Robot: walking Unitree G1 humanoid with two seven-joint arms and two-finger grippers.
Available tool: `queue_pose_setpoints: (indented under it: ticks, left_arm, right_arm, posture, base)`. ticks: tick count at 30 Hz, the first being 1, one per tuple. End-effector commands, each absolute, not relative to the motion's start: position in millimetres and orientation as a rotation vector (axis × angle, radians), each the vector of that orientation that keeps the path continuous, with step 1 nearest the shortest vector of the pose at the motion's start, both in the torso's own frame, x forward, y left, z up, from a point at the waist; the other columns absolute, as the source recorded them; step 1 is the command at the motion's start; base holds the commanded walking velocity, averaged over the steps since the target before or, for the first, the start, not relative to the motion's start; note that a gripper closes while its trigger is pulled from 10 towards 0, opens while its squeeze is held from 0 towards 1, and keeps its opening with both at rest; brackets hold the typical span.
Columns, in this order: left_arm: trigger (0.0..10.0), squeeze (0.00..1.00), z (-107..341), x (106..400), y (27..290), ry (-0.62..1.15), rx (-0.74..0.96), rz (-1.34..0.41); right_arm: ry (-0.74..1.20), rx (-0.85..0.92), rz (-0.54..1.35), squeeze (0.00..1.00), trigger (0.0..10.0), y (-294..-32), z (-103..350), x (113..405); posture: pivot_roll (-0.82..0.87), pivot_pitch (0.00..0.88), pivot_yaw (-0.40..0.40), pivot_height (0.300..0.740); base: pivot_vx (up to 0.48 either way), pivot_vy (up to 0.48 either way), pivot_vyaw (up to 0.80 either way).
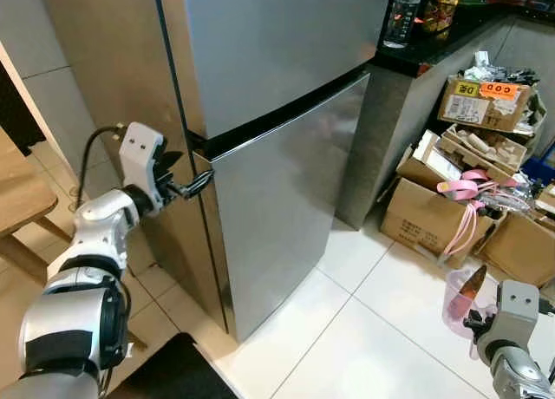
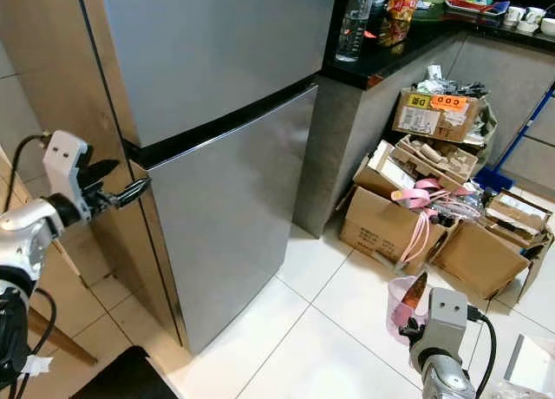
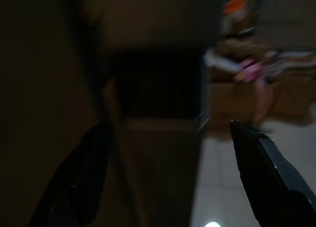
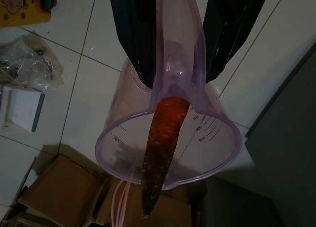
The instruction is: Restocking fridge
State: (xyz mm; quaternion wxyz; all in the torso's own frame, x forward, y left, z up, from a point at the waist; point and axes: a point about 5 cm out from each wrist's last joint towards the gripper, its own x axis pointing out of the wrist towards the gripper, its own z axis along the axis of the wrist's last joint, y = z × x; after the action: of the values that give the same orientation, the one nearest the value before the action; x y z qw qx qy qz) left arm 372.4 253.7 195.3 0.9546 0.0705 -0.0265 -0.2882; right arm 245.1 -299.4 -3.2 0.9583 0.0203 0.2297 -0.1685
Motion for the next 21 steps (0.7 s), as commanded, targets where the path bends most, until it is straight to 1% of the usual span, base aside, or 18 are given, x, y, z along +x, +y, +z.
queue_pose_setpoints:
  ticks: [1,4,8,16,19,21]
  left_arm:
    - [10.0,0.00,194.7,373.8,239.6,-0.053,0.121,-0.685]
    - [10.0,0.00,194.7,373.7,237.3,-0.048,0.116,-0.714]
    - [10.0,0.00,196.9,375.0,237.6,-0.050,0.138,-0.697]
    - [10.0,0.00,190.1,375.9,247.2,-0.007,0.198,-0.566]
    - [10.0,0.00,186.9,375.1,244.7,-0.009,0.181,-0.579]
    - [10.0,0.00,183.3,374.7,237.9,-0.013,0.169,-0.614]
  right_arm:
    - [0.439,0.024,-0.361,0.00,10.0,-308.1,4.2,247.4]
    - [0.437,0.022,-0.361,0.00,10.0,-308.0,4.5,247.8]
    - [0.436,0.021,-0.360,0.00,10.0,-307.9,4.6,248.0]
    - [0.437,0.022,-0.361,0.00,10.0,-307.3,4.1,247.7]
    - [0.436,0.022,-0.362,0.00,10.0,-307.5,4.2,247.8]
    - [0.435,0.021,-0.363,0.00,10.0,-308.1,4.7,248.0]
  posture:
    - [-0.04,0.000,-0.060,0.740]
    - [-0.05,0.000,-0.058,0.740]
    - [-0.05,0.000,-0.054,0.740]
    - [-0.05,0.000,-0.053,0.740]
    - [-0.05,0.000,-0.054,0.740]
    - [-0.05,0.000,-0.056,0.740]
  base:
    - [0.000,0.000,0.00]
    - [0.000,0.000,0.00]
    - [0.000,0.000,0.00]
    - [0.000,0.000,0.00]
    - [0.000,0.000,0.00]
    - [0.000,0.000,0.00]
